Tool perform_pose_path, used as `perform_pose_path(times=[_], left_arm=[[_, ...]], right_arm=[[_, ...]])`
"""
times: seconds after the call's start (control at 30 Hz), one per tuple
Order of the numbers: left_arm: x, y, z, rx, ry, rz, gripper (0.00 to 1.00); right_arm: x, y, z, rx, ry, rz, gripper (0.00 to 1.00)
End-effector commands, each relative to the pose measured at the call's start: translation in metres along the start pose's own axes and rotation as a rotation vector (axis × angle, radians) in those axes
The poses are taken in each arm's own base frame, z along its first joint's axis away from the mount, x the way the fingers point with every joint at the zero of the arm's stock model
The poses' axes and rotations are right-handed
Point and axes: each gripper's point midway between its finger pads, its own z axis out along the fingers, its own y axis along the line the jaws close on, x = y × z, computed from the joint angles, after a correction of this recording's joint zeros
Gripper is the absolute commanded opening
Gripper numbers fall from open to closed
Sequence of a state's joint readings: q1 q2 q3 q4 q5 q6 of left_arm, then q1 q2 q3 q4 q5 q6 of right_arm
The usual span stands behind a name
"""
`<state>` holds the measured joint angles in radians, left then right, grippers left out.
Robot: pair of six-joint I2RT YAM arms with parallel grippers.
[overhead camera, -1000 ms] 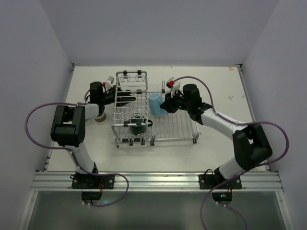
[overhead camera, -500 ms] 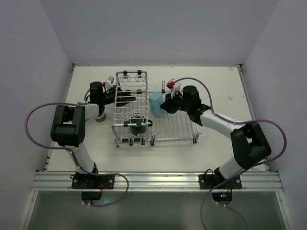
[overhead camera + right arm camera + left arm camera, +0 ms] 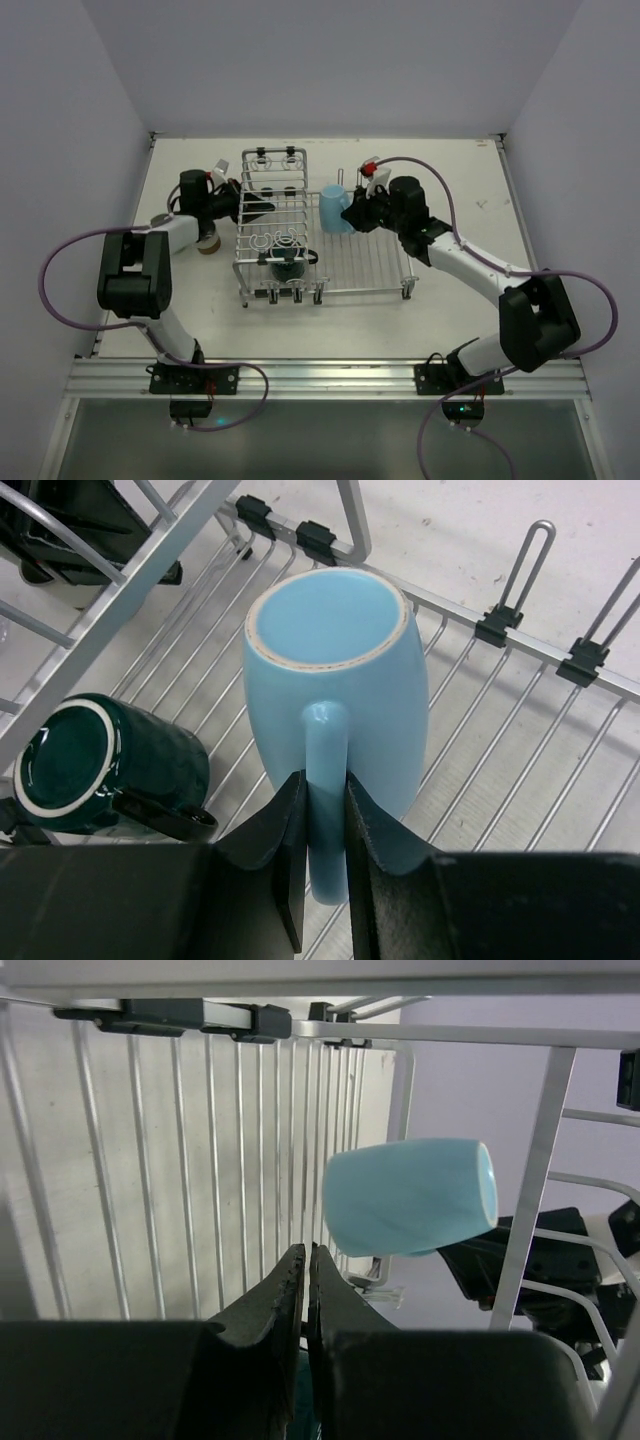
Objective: Unload the cups from the dish rack
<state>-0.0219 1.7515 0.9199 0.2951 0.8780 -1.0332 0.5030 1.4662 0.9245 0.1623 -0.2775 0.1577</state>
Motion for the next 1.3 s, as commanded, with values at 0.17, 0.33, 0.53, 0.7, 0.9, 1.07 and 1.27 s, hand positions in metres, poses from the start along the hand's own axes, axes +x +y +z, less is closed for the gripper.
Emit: perform_pose_path(times=[0.17, 0.33, 0.53, 0.7, 0.9, 1.07, 1.27], left_arm=[[-0.023, -0.001, -0.038, -0.085, -0.12, 0.051, 0.08], [-0.029, -0.007, -0.059, -0.154, -0.166, 0.105, 0.07], [-0.035, -0.042, -0.089, -0.204, -0.251, 0.223, 0.08], [-0.035, -0.086, -0.118, -0.202, -0.344, 0.334, 0.1], [-0.009, -0.131, -0.135, -0.104, -0.352, 0.408, 0.15], [-0.006, -0.158, -0.163, -0.136, -0.453, 0.477, 0.26], [0.003, -0.188, -0.187, -0.128, -0.509, 0.5, 0.35]], right_arm=[[-0.077, 0.014, -0.036, 0.033, -0.173, 0.05, 0.0], [-0.095, 0.021, -0.058, 0.047, -0.216, 0.129, 0.0], [-0.116, 0.031, -0.09, 0.053, -0.295, 0.242, 0.0], [-0.127, 0.035, -0.115, 0.068, -0.348, 0.336, 0.0], [-0.141, 0.044, -0.149, 0.06, -0.429, 0.409, 0.0], [-0.15, 0.05, -0.167, 0.05, -0.464, 0.419, 0.0], [-0.155, 0.058, -0.187, 0.016, -0.515, 0.45, 0.0]])
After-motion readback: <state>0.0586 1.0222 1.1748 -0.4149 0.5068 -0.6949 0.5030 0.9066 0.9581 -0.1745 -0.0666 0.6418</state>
